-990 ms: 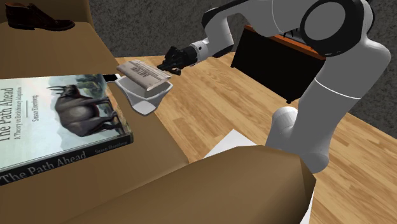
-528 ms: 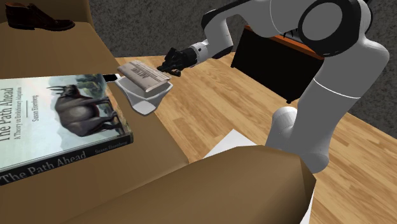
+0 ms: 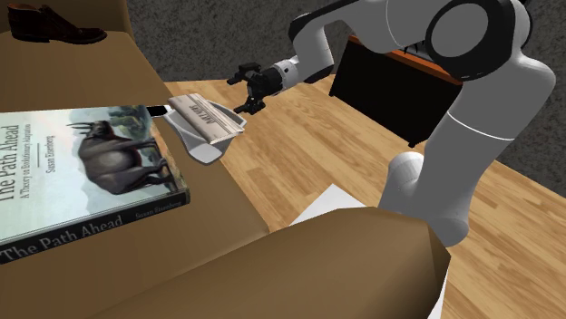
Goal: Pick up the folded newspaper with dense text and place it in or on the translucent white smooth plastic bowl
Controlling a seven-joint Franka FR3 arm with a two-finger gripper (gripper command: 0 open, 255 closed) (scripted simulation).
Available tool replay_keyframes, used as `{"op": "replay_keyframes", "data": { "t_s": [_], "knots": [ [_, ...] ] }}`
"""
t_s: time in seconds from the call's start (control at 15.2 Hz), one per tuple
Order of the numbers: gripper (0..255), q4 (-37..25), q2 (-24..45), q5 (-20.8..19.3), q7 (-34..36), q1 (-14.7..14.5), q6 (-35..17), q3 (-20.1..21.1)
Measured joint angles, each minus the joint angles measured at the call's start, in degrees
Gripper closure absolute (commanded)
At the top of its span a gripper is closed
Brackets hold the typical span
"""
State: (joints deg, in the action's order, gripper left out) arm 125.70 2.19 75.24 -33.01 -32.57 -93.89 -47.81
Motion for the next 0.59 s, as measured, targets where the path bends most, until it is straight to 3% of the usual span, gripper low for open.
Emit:
{"op": "replay_keyframes", "data": {
  "t_s": [0.26, 0.59],
  "knots": [
    [0, -1.8, 0.3, -2.6, 0.3, 2.5, 4.3, -2.3],
    [0, -2.1, 0.4, -2.9, 0.4, 2.8, 4.9, -2.6]
  ]
}}
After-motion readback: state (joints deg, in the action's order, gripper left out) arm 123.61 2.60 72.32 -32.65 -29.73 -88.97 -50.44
